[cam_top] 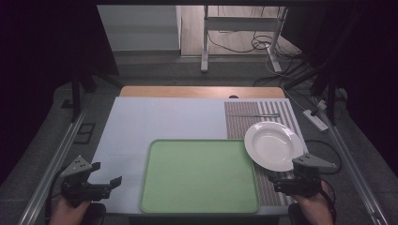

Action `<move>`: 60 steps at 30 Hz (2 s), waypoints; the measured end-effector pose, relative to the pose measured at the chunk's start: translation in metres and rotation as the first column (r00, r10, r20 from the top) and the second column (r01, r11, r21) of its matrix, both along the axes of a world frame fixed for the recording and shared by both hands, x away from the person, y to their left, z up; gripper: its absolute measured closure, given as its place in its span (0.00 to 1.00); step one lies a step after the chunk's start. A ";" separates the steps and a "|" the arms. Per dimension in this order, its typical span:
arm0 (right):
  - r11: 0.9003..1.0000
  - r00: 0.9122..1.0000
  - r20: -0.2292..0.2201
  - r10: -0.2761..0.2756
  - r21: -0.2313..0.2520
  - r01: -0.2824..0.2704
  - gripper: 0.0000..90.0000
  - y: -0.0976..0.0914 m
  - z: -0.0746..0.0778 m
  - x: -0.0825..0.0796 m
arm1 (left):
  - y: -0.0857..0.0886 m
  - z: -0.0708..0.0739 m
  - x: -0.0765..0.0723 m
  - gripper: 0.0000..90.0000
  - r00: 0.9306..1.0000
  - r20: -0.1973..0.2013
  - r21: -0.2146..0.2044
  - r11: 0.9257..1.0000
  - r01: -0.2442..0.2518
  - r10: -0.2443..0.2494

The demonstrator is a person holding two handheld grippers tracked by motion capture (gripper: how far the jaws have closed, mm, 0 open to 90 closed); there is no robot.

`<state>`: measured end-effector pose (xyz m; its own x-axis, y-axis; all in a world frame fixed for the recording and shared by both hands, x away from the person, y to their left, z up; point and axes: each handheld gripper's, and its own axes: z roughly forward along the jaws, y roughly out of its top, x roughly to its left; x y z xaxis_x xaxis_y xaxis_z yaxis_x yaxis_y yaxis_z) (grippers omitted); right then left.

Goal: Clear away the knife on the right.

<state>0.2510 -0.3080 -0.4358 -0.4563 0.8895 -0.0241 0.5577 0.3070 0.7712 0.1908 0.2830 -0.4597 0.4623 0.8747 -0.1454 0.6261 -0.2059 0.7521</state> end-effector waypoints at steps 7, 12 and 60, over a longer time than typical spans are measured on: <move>1.000 1.000 -0.020 0.009 0.008 -0.009 0.00 0.000 -0.001 0.002 | 0.000 0.000 0.001 0.03 1.000 -0.004 -0.003 1.000 0.003 -0.003; 1.000 1.000 -0.027 0.010 0.000 -0.010 0.00 0.001 -0.001 0.002 | 0.000 0.000 0.000 0.03 1.000 -0.002 0.001 1.000 0.002 -0.002; 0.997 0.996 -0.051 0.068 0.045 -0.065 0.00 0.014 -0.003 0.041 | -0.002 0.000 0.001 0.03 1.000 -0.006 0.019 1.000 0.000 0.001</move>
